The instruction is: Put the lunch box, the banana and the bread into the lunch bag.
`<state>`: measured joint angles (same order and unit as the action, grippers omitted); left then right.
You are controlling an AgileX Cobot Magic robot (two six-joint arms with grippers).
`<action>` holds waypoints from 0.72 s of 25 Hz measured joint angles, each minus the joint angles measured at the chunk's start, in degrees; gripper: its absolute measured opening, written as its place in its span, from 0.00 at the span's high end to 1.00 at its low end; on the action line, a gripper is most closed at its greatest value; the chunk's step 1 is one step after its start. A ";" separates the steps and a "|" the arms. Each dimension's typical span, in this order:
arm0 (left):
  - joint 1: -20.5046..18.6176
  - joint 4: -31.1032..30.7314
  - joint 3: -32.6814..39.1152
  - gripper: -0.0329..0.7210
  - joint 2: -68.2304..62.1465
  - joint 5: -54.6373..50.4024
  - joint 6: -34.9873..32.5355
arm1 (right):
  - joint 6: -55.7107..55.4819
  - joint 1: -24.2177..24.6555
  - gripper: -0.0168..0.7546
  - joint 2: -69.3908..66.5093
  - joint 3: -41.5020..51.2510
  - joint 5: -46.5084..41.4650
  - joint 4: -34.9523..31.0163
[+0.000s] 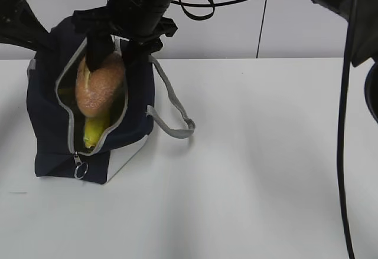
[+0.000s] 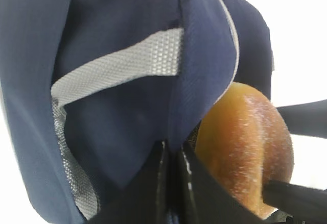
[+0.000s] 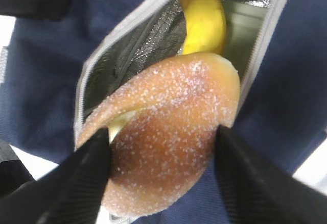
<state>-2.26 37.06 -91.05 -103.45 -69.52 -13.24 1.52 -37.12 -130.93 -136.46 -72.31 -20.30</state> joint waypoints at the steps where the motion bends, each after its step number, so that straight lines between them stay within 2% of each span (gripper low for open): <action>1: 0.00 0.00 0.00 0.97 0.00 0.00 0.00 | 0.00 0.00 0.26 0.00 0.00 0.00 0.12; 4: 0.00 0.00 0.00 0.97 0.00 0.00 0.00 | 0.12 0.00 0.20 0.00 0.00 0.11 0.80; 10: 0.00 0.12 0.00 0.97 0.00 -0.21 0.00 | 0.84 0.40 0.19 0.00 -3.11 0.11 2.39; 18: 0.00 0.12 0.00 0.97 0.00 -0.34 0.00 | -1.86 7.33 0.21 2.67 -2.37 0.11 3.65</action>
<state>-2.26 37.17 -91.05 -103.45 -69.86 -13.24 -0.34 -29.78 -128.26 -138.84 -72.21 -16.65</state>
